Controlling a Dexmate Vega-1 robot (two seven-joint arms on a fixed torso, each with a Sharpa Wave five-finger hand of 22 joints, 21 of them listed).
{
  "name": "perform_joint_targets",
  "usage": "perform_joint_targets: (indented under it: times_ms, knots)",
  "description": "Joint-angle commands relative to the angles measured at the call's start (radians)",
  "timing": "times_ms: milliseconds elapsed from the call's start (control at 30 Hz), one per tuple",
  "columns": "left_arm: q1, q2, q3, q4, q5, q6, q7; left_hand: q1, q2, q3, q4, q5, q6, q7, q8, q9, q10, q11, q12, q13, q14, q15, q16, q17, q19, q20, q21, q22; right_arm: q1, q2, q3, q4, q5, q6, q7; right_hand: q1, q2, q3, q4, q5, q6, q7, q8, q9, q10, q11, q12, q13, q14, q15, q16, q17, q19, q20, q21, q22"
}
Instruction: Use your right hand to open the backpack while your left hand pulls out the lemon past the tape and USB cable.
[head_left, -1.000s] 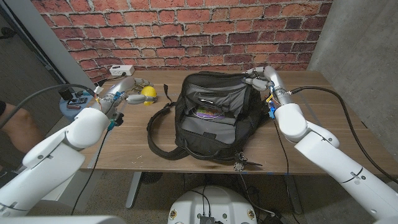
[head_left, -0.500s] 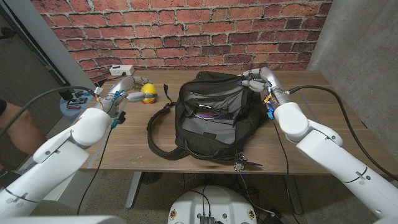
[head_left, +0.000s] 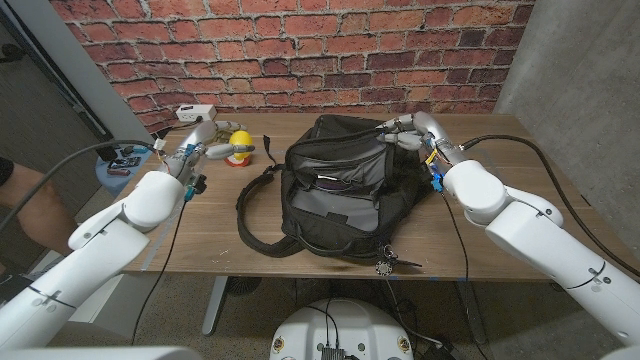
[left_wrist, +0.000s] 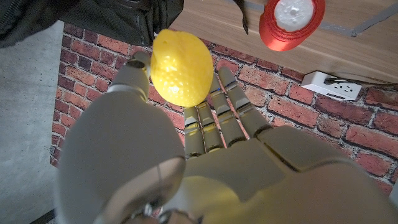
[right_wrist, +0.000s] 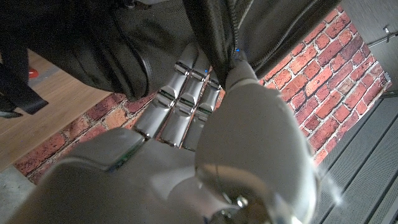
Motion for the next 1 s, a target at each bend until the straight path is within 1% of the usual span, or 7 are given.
perform_joint_targets:
  times_ms: [33,200,433,633,767,800,1000]
  knots:
    - [-0.037,0.016,0.047,0.061,-0.044,-0.065,0.056,0.073,0.089,0.003,0.010,0.005,0.003,-0.002,0.002,0.012,0.002,-0.005,0.007,0.202,0.000,-0.004,-0.006,0.003,-0.003,-0.003,0.005,0.000,-0.023,-0.058,0.057,0.000,0.132,0.017,0.064,0.005,0.007,-0.004,0.000,0.002,-0.007,0.004,-0.003,0.003,-0.005,0.003,0.006,0.004,-0.007,-0.093,-0.004,0.006,-0.003,-0.029,0.004,0.000]
    - [-0.036,0.019,0.060,0.067,-0.050,-0.073,0.076,0.066,0.086,0.000,0.013,0.005,0.004,0.001,0.002,0.013,0.001,-0.005,0.007,0.203,0.000,-0.006,-0.008,0.003,-0.005,-0.004,0.006,-0.001,-0.030,-0.080,0.084,0.008,0.204,0.028,0.099,0.005,0.008,-0.005,0.000,0.002,-0.009,0.006,-0.005,0.004,-0.008,0.002,0.005,0.003,-0.011,-0.093,-0.004,0.009,-0.004,-0.027,0.004,0.000]
    - [-0.039,0.018,0.080,0.093,-0.063,-0.114,0.096,0.066,0.087,0.002,0.011,0.007,0.009,0.000,0.003,0.015,0.003,-0.008,0.008,0.205,0.002,-0.007,-0.009,0.002,-0.005,-0.005,0.009,-0.001,-0.041,-0.126,0.120,0.006,0.291,0.031,0.144,0.003,0.008,-0.007,0.002,0.000,-0.012,0.010,-0.008,0.005,-0.016,0.006,0.002,0.003,-0.018,-0.092,-0.004,0.015,-0.004,-0.024,0.006,0.000]
    - [-0.052,0.019,0.100,0.124,-0.071,-0.160,0.104,0.064,0.088,0.002,0.011,0.008,0.010,-0.001,0.003,0.017,0.005,-0.010,0.009,0.206,0.004,-0.006,-0.010,0.002,-0.007,-0.004,0.011,-0.002,-0.041,-0.171,0.144,0.012,0.363,0.038,0.201,-0.003,0.010,-0.010,0.005,-0.002,-0.038,0.016,-0.023,0.007,-0.036,0.016,-0.007,0.000,-0.037,-0.089,-0.006,0.025,-0.017,-0.018,0.003,-0.001]
    - [-0.061,0.029,0.109,0.129,-0.079,-0.156,0.097,0.064,0.088,0.003,0.010,0.009,0.013,-0.001,0.004,0.018,0.003,-0.008,0.009,0.207,0.003,-0.007,-0.011,0.002,-0.007,-0.005,0.013,-0.002,-0.038,-0.197,0.159,0.030,0.425,0.050,0.258,-0.019,0.012,-0.015,0.013,-0.003,-0.059,0.023,-0.034,0.008,-0.062,0.024,-0.017,-0.002,-0.060,-0.080,-0.017,0.027,-0.029,-0.008,0.000,-0.001]
    - [-0.063,0.034,0.110,0.129,-0.080,-0.154,0.095,0.063,0.088,0.003,0.010,0.009,0.013,-0.001,0.004,0.018,0.003,-0.007,0.009,0.207,0.002,-0.007,-0.012,0.002,-0.007,-0.005,0.013,-0.003,-0.036,-0.203,0.161,0.036,0.440,0.053,0.274,-0.028,0.011,-0.017,0.017,-0.004,-0.064,0.026,-0.036,0.009,-0.065,0.027,-0.019,-0.003,-0.070,-0.072,-0.022,0.026,-0.032,-0.006,-0.001,-0.002]
    - [-0.068,0.048,0.115,0.131,-0.090,-0.146,0.092,0.061,0.088,0.004,0.010,0.010,0.012,0.000,0.003,0.019,0.002,-0.006,0.007,0.206,0.001,-0.005,-0.015,0.001,-0.011,-0.006,0.015,-0.003,-0.025,-0.231,0.158,0.064,0.498,0.076,0.333,-0.050,0.012,-0.021,0.025,-0.005,-0.100,0.040,-0.053,0.009,-0.095,0.037,-0.029,-0.002,-0.100,-0.065,-0.043,0.018,-0.049,0.007,-0.007,-0.003]
